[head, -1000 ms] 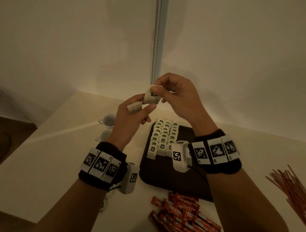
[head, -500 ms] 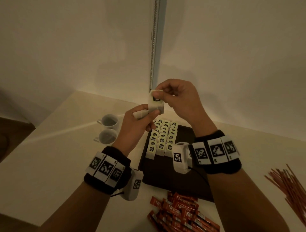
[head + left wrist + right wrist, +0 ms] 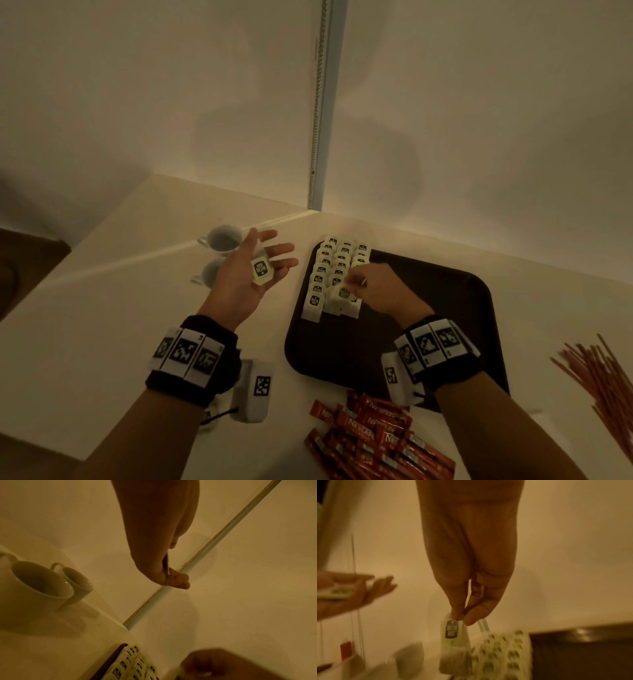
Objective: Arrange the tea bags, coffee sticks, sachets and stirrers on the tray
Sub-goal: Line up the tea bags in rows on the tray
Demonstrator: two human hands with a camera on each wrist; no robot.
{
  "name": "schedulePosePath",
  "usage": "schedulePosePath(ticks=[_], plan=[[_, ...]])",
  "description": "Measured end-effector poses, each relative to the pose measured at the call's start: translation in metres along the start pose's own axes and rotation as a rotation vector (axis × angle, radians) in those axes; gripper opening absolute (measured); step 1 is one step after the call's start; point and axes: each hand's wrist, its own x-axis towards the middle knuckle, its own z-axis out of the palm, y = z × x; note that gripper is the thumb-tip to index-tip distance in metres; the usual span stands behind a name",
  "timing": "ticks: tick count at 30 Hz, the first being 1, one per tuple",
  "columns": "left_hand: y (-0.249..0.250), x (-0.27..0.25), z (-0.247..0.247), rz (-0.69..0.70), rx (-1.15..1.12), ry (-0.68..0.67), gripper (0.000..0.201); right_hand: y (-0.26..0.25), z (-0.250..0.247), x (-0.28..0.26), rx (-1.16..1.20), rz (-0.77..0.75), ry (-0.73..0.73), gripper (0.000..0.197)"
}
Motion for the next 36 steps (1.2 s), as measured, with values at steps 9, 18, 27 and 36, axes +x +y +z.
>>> schedulePosePath(ticks=[9, 18, 27, 36], plan=[[0.002, 0.004, -0.011, -0.055, 0.059, -0.083, 0.052, 0.031, 0.056, 0.032, -0.036, 0.133, -0.151, 0.022], [0.001, 0.009, -0.012, -0.075, 0.011, -0.073, 0.071, 0.038, 0.069, 0.052, -0.058, 0.131, -0.02, 0.012], [0.0, 0.005, 0.0, -0.147, 0.211, -0.125, 0.087, -0.043, 0.02, 0.035, 0.462, -0.262, 0.377, 0.007], [0.008, -0.009, 0.02, -0.095, 0.442, -0.192, 0.034, -0.078, -0.014, 0.017, 0.355, -0.308, 0.078, 0.008]])
